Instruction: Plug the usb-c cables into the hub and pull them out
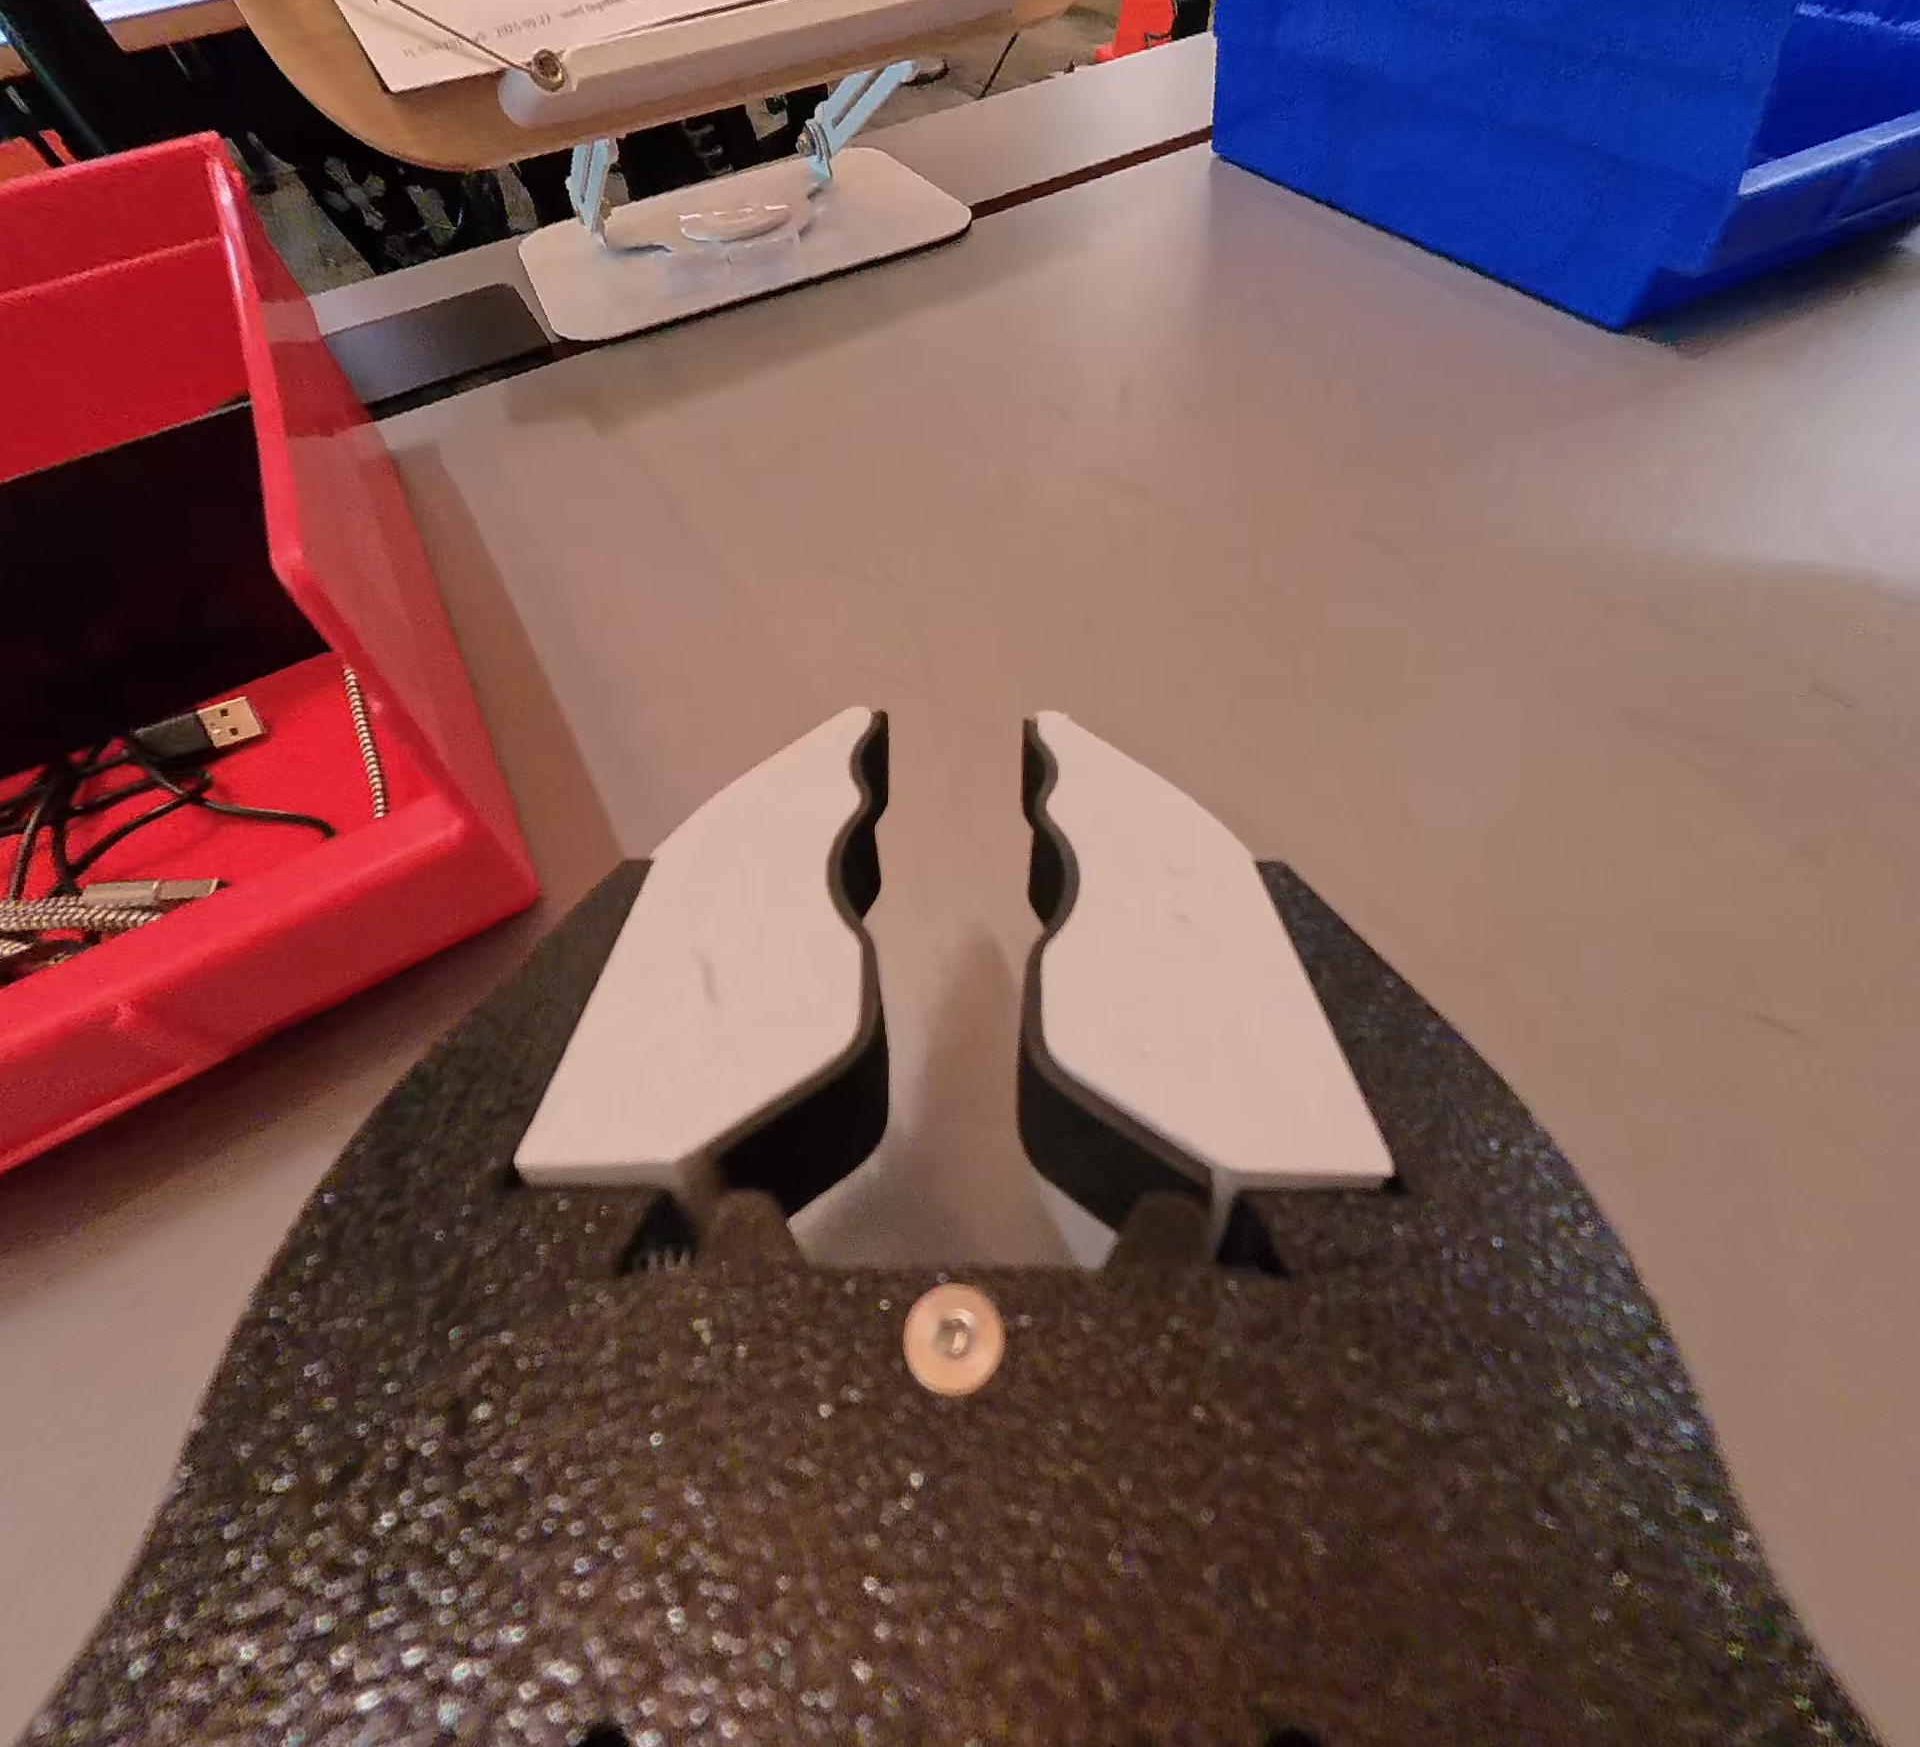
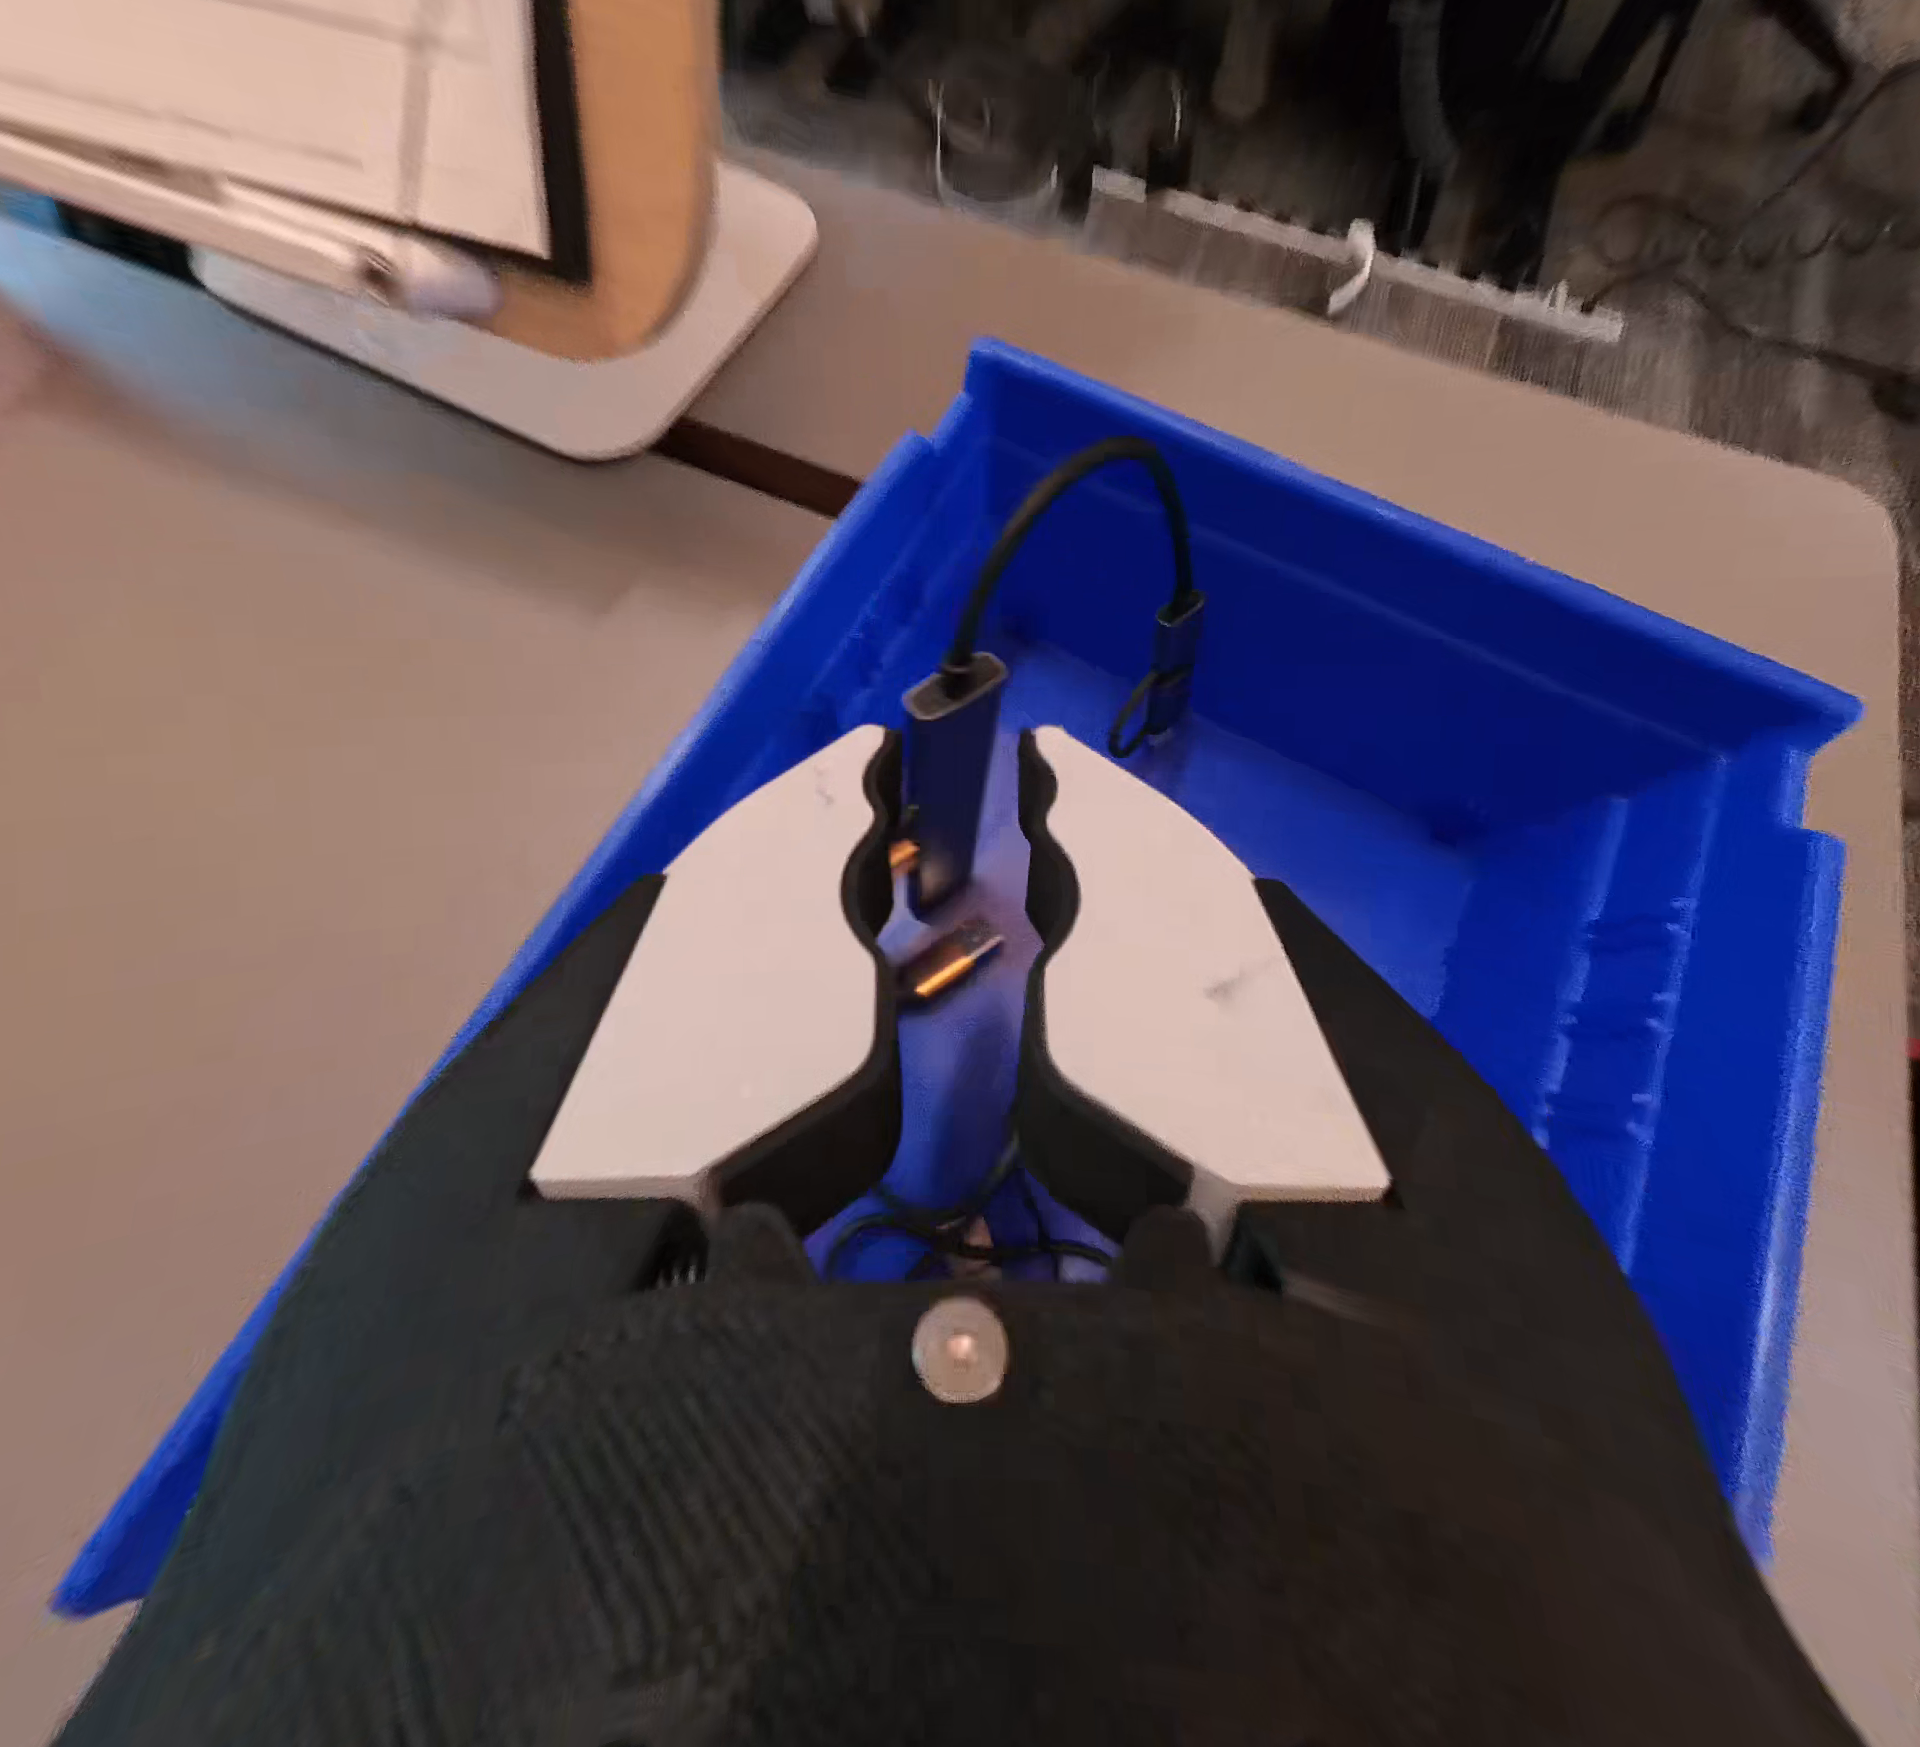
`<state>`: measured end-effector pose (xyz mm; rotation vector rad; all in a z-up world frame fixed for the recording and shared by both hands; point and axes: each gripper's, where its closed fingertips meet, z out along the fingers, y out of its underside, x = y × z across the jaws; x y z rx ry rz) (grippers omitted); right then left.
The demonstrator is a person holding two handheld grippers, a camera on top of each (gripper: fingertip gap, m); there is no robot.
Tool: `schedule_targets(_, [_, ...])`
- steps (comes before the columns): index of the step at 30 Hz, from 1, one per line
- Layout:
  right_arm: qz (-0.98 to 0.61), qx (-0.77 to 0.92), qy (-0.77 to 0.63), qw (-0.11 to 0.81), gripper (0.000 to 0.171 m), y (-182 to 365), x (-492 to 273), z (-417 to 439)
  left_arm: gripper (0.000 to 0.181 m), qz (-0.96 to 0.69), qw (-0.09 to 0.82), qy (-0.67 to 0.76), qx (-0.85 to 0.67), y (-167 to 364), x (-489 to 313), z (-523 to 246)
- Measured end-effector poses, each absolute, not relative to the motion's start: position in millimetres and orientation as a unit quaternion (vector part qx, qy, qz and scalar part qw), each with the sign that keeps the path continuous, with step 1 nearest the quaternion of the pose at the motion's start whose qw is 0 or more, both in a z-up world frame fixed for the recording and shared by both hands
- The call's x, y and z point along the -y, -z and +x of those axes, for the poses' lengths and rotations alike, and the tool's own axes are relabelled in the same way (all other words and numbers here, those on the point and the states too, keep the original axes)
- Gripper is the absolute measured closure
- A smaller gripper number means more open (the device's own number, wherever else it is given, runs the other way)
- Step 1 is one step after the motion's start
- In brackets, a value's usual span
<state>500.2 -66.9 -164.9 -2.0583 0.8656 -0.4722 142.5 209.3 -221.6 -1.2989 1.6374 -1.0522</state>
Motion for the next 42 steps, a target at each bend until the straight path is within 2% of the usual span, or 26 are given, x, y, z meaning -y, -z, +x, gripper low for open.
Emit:
schedule_targets(1, [-0.801, -0.341, 0.197, 0.450, 0.148, 155.7, 65.5, 489.1, 0.157, -0.510, 0.393, 0.417, -0.641, 220.3, -209.9, 142.3])
schedule_targets(5, [-0.724, -0.292, 0.202, 0.591, 0.142, 119.6, 52.7, 419.0, 0.155, -0.519, 0.392, 0.434, -0.624, 211.0, -215.7, 139.0])
schedule_targets(9, [-0.683, -0.230, 0.141, 0.679, 0.132, 110.6, 27.6, 342.1, 0.153, -0.515, 0.408, 0.448, -0.607, 163.6, -236.3, 135.5])
schedule_targets(11, [-0.681, -0.198, 0.114, 0.695, 0.126, 117.0, 7.8, 313.0, 0.153, -0.544, 0.416, 0.409, -0.603, 140.8, -268.5, 141.2])
schedule_targets(13, [-0.692, -0.172, 0.120, 0.691, 0.118, 130.7, -11.0, 293.8, 0.143, -0.584, 0.400, 0.367, -0.604, 124.4, -307.5, 156.2])
schedule_targets(16, [-0.705, -0.135, 0.140, 0.682, 0.115, 155.8, -37.8, 274.1, 0.130, -0.626, 0.326, 0.320, -0.632, 115.7, -358.2, 198.4])
schedule_targets(18, [-0.694, -0.117, 0.140, 0.696, 0.114, 162.0, -50.7, 262.1, 0.127, -0.660, 0.247, 0.268, -0.657, 126.7, -393.3, 230.0])
schedule_targets(21, [-0.668, -0.082, 0.138, 0.726, 0.133, 163.9, -58.2, 247.9, 0.129, -0.712, 0.120, 0.158, -0.673, 165.0, -444.4, 263.6])
schedule_targets(22, [-0.662, -0.068, 0.141, 0.733, 0.134, 161.7, -58.1, 244.7, 0.129, -0.728, 0.078, 0.131, -0.669, 180.1, -455.2, 270.2])
schedule_targets(25, [-0.650, -0.065, 0.123, 0.747, 0.128, 158.3, -53.7, 242.5, 0.129, -0.767, -0.023, 0.070, -0.638, 218.7, -473.7, 278.9])
schedule_targets(29, [-0.653, -0.050, 0.116, 0.746, 0.120, 158.7, -54.0, 237.6, 0.125, -0.784, -0.094, 0.040, -0.613, 253.2, -473.7, 285.2])
schedule_targets(31, [-0.667, -0.040, 0.118, 0.734, 0.119, 162.5, -58.7, 235.3, 0.133, -0.784, -0.114, 0.030, -0.609, 264.3, -471.4, 284.6])
schedule_targets(33, [-0.679, -0.035, 0.119, 0.723, 0.119, 166.0, -62.5, 234.2, 0.147, -0.788, -0.116, 0.052, -0.603, 270.1, -466.1, 290.2])
schedule_targets(37, [-0.687, -0.032, 0.127, 0.714, 0.121, 168.7, -65.2, 233.7, 0.151, -0.782, -0.078, 0.080, -0.614, 267.3, -469.8, 292.7])
schedule_targets(42, [-0.687, -0.036, 0.130, 0.714, 0.121, 168.5, -64.8, 235.2, 0.157, -0.774, 0.030, 0.184, -0.605, 210.1, -477.0, 303.2])
